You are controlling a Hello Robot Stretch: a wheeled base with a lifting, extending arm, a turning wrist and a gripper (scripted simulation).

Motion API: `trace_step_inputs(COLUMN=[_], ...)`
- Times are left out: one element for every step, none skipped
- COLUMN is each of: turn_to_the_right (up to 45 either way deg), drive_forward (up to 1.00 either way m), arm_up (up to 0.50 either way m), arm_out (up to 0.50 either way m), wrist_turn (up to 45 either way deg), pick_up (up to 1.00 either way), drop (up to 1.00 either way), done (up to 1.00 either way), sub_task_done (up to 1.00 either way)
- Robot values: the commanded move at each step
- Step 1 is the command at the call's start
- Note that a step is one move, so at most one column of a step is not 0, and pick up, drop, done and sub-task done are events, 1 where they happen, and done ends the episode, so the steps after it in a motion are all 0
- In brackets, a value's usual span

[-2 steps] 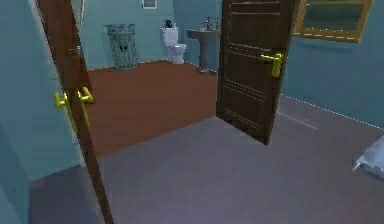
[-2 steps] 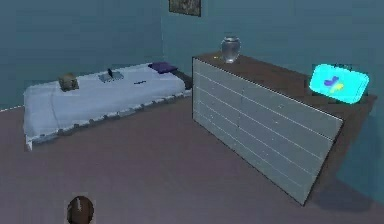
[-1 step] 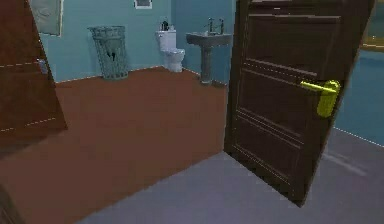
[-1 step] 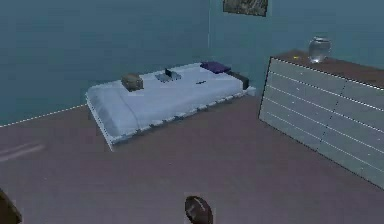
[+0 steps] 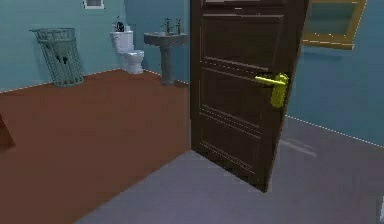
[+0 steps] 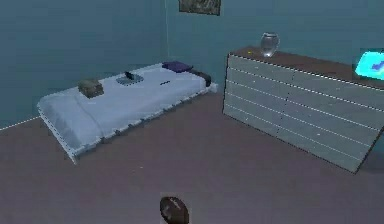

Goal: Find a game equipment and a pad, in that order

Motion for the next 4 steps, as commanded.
trace_step_inputs(turn_to_the_right=[3.0,0.0,-42.0,0.0], drive_forward=[0.00,0.45,0.00,1.00], arm_up=[0.00,0.00,0.00,0.00], arm_out=[0.00,0.00,0.00,0.00], wrist_turn=[0.0,0.0,0.0,0.0], pick_up=[0.00,0.00,0.00,0.00], drop=[0.00,0.00,0.00,0.00], done=[0.00,0.00,0.00,0.00], sub_task_done=[0.00,0.00,0.00,0.00])
